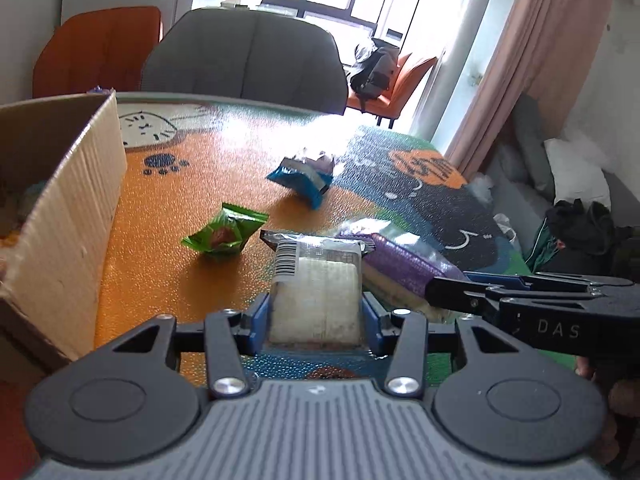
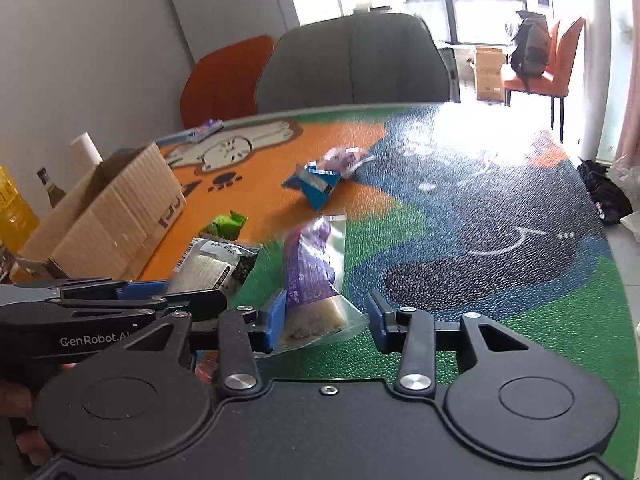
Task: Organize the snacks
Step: 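Grasp the white bread packet with the left tool while the right tool grasps the purple-wrapped roll, then carry the white packet into the box and release it while the right tool drops the purple roll in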
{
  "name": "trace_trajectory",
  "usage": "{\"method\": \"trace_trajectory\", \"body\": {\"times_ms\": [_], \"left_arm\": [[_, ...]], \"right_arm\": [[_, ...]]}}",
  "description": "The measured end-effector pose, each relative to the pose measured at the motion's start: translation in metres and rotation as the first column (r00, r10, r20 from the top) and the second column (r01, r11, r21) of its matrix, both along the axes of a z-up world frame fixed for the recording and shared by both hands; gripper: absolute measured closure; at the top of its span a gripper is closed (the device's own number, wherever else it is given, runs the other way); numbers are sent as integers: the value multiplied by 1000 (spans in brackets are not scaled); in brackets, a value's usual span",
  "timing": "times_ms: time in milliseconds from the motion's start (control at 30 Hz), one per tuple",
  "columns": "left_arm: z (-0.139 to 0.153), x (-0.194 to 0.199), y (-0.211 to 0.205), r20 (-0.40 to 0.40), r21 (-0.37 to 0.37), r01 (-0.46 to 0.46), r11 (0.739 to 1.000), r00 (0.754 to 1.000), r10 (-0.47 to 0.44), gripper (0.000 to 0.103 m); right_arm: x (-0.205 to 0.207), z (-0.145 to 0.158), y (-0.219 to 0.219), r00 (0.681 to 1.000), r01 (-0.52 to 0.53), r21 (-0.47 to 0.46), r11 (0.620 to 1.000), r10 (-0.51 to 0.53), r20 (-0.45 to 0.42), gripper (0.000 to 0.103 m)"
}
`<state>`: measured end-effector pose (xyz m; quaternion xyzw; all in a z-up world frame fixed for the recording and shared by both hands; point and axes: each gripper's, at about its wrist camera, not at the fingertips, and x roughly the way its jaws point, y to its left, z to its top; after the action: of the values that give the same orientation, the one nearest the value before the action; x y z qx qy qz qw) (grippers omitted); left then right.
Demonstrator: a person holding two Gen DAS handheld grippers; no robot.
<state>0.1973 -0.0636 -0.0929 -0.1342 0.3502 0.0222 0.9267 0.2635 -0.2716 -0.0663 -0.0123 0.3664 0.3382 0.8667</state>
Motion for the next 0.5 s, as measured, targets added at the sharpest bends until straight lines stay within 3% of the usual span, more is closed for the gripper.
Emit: {"method": "trace_trajectory", "body": {"times_ms": [267, 500], "left_arm": [[-1, -8, -1, -5, -7, 19, 1000, 1000, -19, 57], [-3, -7, 1, -13, -10, 20, 1000, 1000, -21, 57]], "right_arm": [[-14, -8, -1, 999, 19, -85, 996, -23, -42, 62], [-13, -9, 6, 999, 22, -96, 995, -25, -28, 42]]}}
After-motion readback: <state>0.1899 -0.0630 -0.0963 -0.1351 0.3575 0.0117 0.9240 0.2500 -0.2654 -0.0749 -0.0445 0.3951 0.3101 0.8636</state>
